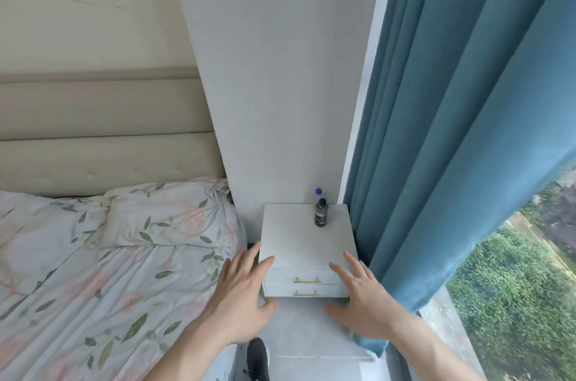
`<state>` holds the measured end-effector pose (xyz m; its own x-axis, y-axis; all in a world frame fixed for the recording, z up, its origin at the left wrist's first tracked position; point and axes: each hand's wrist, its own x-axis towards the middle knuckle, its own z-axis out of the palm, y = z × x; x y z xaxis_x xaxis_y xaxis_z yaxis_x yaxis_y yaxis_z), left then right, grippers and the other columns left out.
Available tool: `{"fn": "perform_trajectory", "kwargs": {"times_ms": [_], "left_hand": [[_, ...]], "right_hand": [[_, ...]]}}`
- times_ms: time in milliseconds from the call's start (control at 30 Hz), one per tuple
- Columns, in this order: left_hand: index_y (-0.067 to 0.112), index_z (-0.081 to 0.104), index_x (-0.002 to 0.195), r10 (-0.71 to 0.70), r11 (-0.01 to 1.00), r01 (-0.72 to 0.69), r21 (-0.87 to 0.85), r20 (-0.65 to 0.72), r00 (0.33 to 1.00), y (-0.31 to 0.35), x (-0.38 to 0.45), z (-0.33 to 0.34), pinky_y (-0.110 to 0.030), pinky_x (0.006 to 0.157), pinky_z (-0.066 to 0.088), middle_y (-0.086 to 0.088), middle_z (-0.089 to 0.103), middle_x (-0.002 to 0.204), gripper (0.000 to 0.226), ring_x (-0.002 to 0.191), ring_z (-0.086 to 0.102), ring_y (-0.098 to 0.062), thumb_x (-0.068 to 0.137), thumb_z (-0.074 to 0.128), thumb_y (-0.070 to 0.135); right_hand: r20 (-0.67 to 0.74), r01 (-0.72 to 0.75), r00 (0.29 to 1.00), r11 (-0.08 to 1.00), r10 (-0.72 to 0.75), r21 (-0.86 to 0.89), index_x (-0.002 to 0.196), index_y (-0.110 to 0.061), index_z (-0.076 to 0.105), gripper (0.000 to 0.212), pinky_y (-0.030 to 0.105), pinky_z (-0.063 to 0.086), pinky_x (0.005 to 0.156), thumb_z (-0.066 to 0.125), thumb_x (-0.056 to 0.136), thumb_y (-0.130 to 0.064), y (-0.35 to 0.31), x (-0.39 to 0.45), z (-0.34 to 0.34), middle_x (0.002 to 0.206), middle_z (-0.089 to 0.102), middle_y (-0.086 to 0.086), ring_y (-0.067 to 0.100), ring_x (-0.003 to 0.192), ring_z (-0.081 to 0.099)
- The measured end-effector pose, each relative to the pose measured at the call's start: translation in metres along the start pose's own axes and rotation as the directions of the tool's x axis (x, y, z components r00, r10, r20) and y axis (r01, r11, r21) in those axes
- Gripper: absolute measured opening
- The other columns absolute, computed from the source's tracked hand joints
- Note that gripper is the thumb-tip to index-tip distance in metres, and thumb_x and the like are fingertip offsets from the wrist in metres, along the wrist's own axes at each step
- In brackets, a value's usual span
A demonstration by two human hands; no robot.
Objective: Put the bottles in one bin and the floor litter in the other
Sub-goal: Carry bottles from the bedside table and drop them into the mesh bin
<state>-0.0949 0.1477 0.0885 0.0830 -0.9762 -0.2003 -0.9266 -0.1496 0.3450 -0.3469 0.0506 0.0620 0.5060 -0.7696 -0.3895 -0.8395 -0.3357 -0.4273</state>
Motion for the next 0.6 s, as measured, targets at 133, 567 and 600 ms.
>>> {"fn": "perform_trajectory", "kwargs": {"times_ms": [133,567,600], "left_hand": [[0.036,0.016,0.16,0.019,1.0,-0.019,0.013,0.017,1.0,-0.028,0.075,-0.009,-0.036,0.124,0.002,0.009,-0.01,0.168,0.076,0.155,-0.009,-0.02,0.095,0.053,0.051],[0.028,0.022,0.16,0.078,0.994,-0.098,0.041,0.338,0.938,-0.085,0.336,-0.006,-0.035,0.119,0.03,0.006,-0.005,0.17,0.076,0.153,0.019,-0.022,0.093,0.056,0.041],[0.028,0.021,0.16,0.08,0.993,-0.104,0.048,0.362,0.929,-0.084,0.355,-0.002,-0.036,0.119,0.031,0.006,-0.006,0.17,0.076,0.153,0.02,-0.023,0.093,0.056,0.039]], "right_hand": [[0.016,-0.041,0.999,0.999,0.041,0.004,0.159,-0.036,0.015,0.084,0.044,0.02,0.125,0.059,0.089,-0.056,0.008,0.062,-0.017,0.169,-0.01,-0.007,0.022,0.156,0.002],[0.084,-0.266,0.963,0.954,0.257,0.137,0.159,-0.032,0.018,0.081,0.036,0.026,0.122,0.06,0.091,-0.047,0.036,0.244,-0.049,0.169,-0.006,-0.009,0.022,0.155,0.009],[0.095,-0.278,0.959,0.951,0.267,0.136,0.159,-0.033,0.018,0.082,0.036,0.027,0.121,0.06,0.09,-0.047,0.04,0.258,-0.049,0.169,-0.007,-0.009,0.021,0.155,0.008]]}}
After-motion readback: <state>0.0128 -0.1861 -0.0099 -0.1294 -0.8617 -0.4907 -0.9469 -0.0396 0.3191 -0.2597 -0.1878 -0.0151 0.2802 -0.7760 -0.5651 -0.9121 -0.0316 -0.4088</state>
